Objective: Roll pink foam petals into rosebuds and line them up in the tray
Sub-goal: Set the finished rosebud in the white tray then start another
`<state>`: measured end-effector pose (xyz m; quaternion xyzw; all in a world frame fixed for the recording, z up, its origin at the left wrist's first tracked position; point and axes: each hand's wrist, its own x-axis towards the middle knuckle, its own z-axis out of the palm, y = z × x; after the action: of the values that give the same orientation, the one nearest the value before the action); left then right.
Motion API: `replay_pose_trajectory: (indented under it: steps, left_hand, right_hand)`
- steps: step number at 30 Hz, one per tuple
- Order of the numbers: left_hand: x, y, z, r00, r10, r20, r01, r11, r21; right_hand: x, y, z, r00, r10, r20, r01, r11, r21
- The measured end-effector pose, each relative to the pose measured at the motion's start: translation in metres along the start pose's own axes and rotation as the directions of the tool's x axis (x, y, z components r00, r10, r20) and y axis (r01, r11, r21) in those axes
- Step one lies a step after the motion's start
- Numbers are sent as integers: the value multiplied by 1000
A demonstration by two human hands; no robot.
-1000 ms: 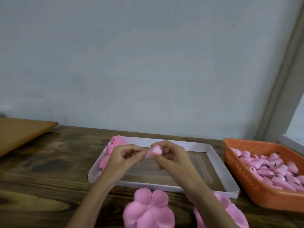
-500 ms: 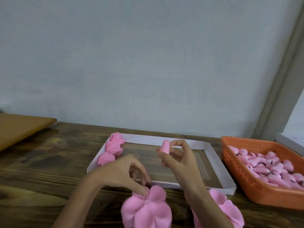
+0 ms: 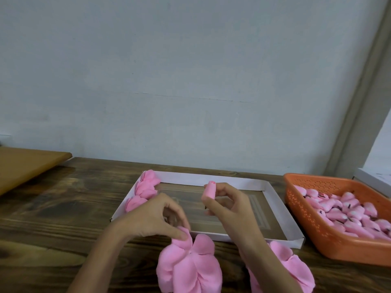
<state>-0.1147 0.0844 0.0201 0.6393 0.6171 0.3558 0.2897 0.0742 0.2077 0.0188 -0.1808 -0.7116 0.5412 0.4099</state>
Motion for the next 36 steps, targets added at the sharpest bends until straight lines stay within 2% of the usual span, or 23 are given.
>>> replay_pose_trajectory:
  steps: [4, 7, 11, 13, 16, 19, 24, 27, 31, 36]
  left_hand:
    - [-2, 2, 0, 999, 12, -31, -15, 997, -80]
    - [-4, 4, 0, 995, 20, -93, -44, 965, -258]
    - [0, 5, 4, 976, -44, -214, -83, 832, -549]
    - [5, 5, 7, 944, -109, -310, -115, 773, -623]
    - [14, 5, 13, 869, -250, -427, -122, 729, -674]
    - [19, 2, 19, 822, -337, -459, -80, 729, -679]
    - [21, 1, 26, 843, -318, -433, -53, 753, -656]
    - [23, 4, 28, 842, -299, -449, -72, 763, -643]
    - [25, 7, 30, 875, -232, -425, -108, 762, -638]
    - [26, 4, 30, 897, -190, -398, -151, 716, -682]
  right_hand:
    - [-1, 1, 1, 1000, 19, 12, -19, 1000, 20]
    - [0, -2, 0, 1000, -11, -21, 12, 998, 64]
    - [-1, -7, -4, 991, -86, -98, 97, 989, 113]
    - [0, -8, -5, 988, -106, -114, 119, 987, 110]
    - [0, -8, -5, 991, -105, -84, 114, 986, 118]
    - [0, -6, -4, 997, -73, -35, 78, 984, 158]
    - [0, -2, -4, 995, -97, -18, 98, 988, 118]
    - [1, 0, -5, 996, -85, -16, 87, 991, 102]
    - [2, 5, -5, 996, -85, 0, 85, 995, 52]
    - [4, 10, -7, 997, -77, -12, 78, 996, 40]
